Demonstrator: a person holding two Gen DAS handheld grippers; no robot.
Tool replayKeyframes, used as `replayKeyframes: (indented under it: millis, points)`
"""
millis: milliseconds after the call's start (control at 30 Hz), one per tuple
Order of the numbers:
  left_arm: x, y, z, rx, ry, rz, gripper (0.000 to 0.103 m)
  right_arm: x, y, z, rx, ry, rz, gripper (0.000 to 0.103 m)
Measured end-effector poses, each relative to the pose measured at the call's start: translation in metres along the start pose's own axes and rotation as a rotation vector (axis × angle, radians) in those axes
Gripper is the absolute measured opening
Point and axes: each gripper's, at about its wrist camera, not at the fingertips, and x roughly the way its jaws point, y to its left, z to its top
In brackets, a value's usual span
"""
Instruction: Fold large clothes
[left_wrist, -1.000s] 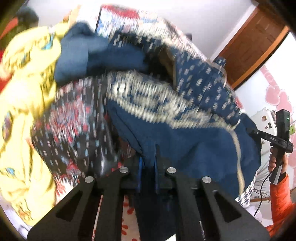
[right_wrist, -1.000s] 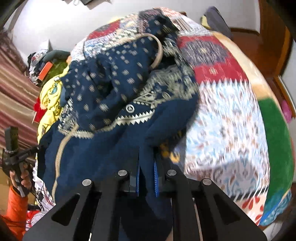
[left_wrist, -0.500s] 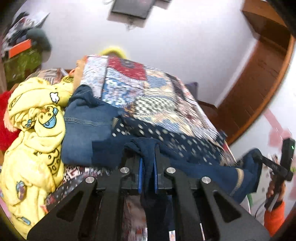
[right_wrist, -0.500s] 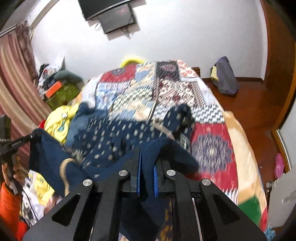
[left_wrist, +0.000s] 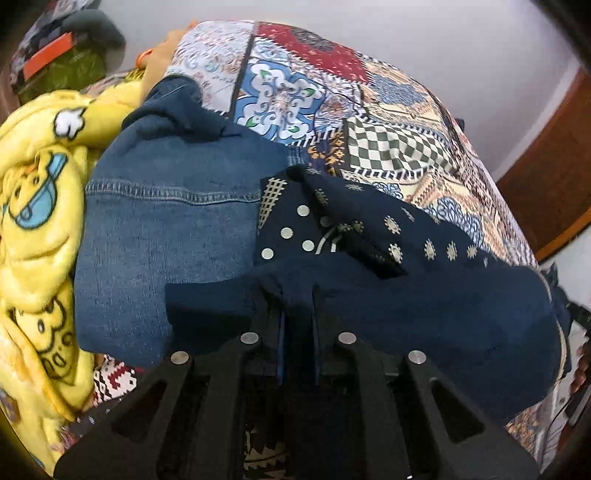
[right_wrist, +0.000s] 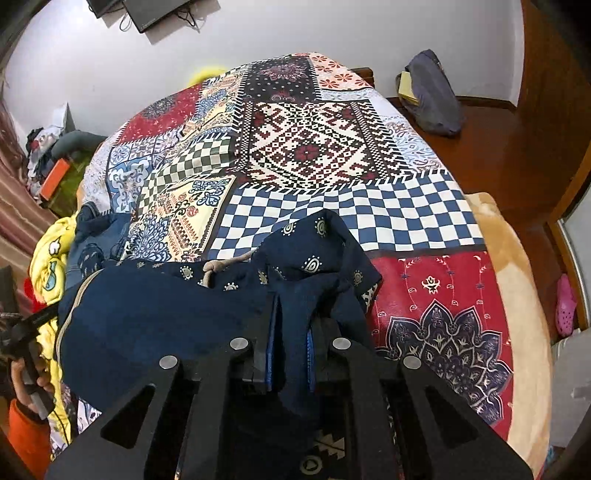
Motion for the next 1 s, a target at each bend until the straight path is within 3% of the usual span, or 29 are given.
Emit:
replayKeyframes:
  millis: [100,167,200,233,267,300,367,467,533,667,767,900,1000]
  points:
    - [-0.017,-0.008,0.002,0.077,0.014,0.02,0.017,-0.018,-0.005,-0.001,0.025,0.016,0.026,0.017]
    - [-0.035,-0.012,0.001,0.116,0.01,0.036,0.032,-0.032,-0.002,-0.004,0.015,-0.006,-0.017,0.027]
    - [-0.045,-0.015,0.001,0.127,0.003,0.068,0.062,-0.041,0.002,-0.007,-0.005,-0.03,-0.054,0.029]
    - [-0.057,-0.017,-0.001,0.132,-0.028,0.095,0.082,-0.05,0.008,-0.011,-0.033,-0.059,-0.095,0.034]
    - [-0.064,-0.019,-0.003,0.135,-0.064,0.102,0.085,-0.056,0.014,-0.015,-0.06,-0.082,-0.126,0.04]
    - [-0.079,-0.022,-0.009,0.156,-0.109,0.099,0.086,-0.061,0.019,-0.018,-0.082,-0.097,-0.148,0.043]
    - [-0.09,-0.031,-0.015,0.201,-0.11,0.094,0.087,-0.073,0.032,-0.028,-0.121,-0.124,-0.163,0.055]
    - [-0.099,-0.046,-0.033,0.261,-0.106,0.08,0.089,-0.082,0.057,-0.044,-0.172,-0.138,-0.121,0.075]
    - [-0.1,-0.059,-0.047,0.313,-0.091,0.068,0.092,-0.082,0.073,-0.053,-0.212,-0.129,-0.092,0.081]
    - [-0.082,-0.088,-0.071,0.401,-0.051,0.058,0.093,-0.061,0.107,-0.067,-0.3,-0.065,-0.055,0.082]
    - [-0.063,-0.102,-0.078,0.412,-0.011,0.03,0.093,-0.039,0.13,-0.075,-0.349,-0.03,-0.052,0.082]
    - [-0.041,-0.107,-0.078,0.393,0.012,0.003,0.093,-0.011,0.148,-0.079,-0.414,0.015,-0.106,0.081]
    - [-0.034,-0.105,-0.074,0.367,0.026,-0.015,0.093,0.0,0.152,-0.078,-0.455,-0.004,-0.175,0.082]
